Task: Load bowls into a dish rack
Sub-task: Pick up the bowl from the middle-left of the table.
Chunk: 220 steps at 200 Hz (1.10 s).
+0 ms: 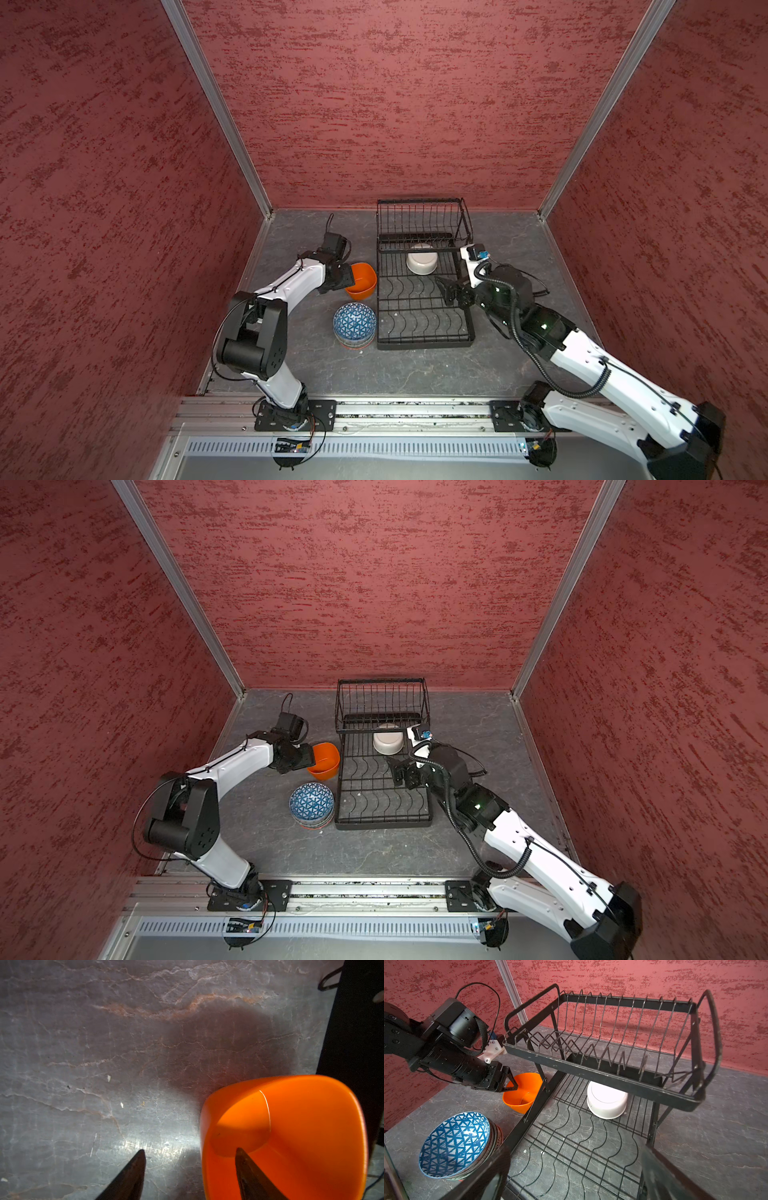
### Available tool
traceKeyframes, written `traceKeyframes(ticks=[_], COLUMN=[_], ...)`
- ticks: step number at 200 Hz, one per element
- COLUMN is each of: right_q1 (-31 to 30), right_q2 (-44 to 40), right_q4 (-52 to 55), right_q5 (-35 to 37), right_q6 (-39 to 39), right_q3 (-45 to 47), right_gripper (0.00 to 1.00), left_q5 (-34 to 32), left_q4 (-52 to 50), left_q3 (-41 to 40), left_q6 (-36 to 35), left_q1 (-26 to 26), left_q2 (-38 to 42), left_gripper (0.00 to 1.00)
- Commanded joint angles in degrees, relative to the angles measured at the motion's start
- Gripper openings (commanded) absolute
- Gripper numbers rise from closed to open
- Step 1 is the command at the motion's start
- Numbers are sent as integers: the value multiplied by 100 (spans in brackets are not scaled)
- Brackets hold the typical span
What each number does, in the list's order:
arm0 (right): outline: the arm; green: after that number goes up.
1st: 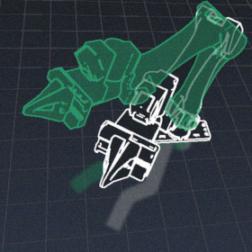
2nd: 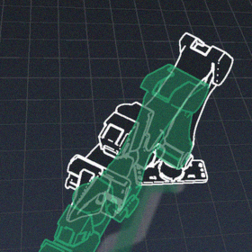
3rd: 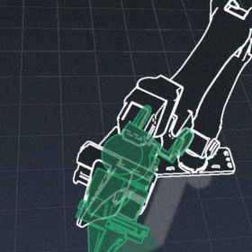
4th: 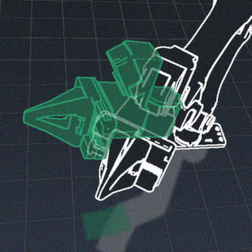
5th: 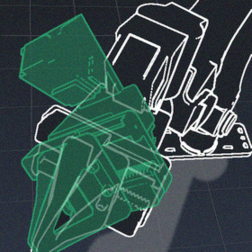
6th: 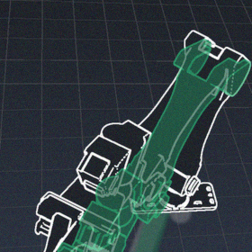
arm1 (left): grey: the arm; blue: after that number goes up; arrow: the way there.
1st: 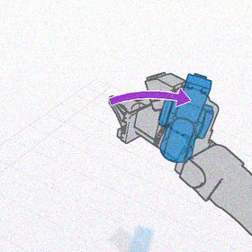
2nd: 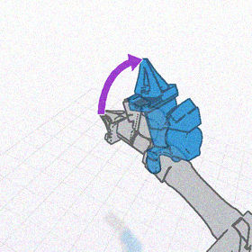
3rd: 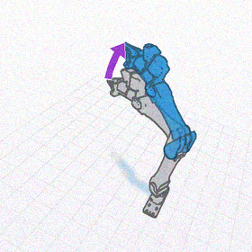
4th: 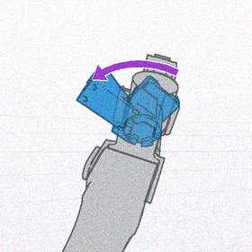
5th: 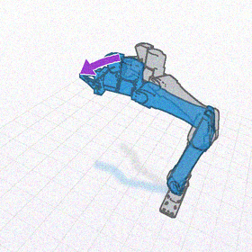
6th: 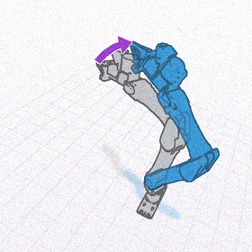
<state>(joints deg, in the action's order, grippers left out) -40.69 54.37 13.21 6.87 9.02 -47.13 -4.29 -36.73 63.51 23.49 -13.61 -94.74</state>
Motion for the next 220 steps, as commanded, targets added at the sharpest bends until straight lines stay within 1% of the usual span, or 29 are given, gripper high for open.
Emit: traceKeyframes(ticks=[1, 45, 76, 131, 157, 220], right_q1=[-6, -6, -2, -2, -7, -5], right_q2=[23, 12, 4, 12, 21, 73], right_q4=[-82, -78, -82, -108, -117, -99], right_q5=[9, 42, 51, 49, 42, -32], right_q6=[39, 41, 45, 45, 50, 74], right_q3=[60, 107, 150, 176, 183, 164], right_gripper=[99, 99, 99, 99, 99, 99], left_q5=[-115, -173, -238, -350, -422, -563], left_q4=[215, 237, 245, 233, 197, 61], left_q3=[70, 134, 163, 184, 254, 437], left_q6=[-105, -119, -125, -107, -124, -177], left_q1=[-13, -37, -54, -65, -71, -63], left_q2=[-147, -416, -522, -557, -494, -206], left_gripper=[61, 44, 28, 11, 0, 0])
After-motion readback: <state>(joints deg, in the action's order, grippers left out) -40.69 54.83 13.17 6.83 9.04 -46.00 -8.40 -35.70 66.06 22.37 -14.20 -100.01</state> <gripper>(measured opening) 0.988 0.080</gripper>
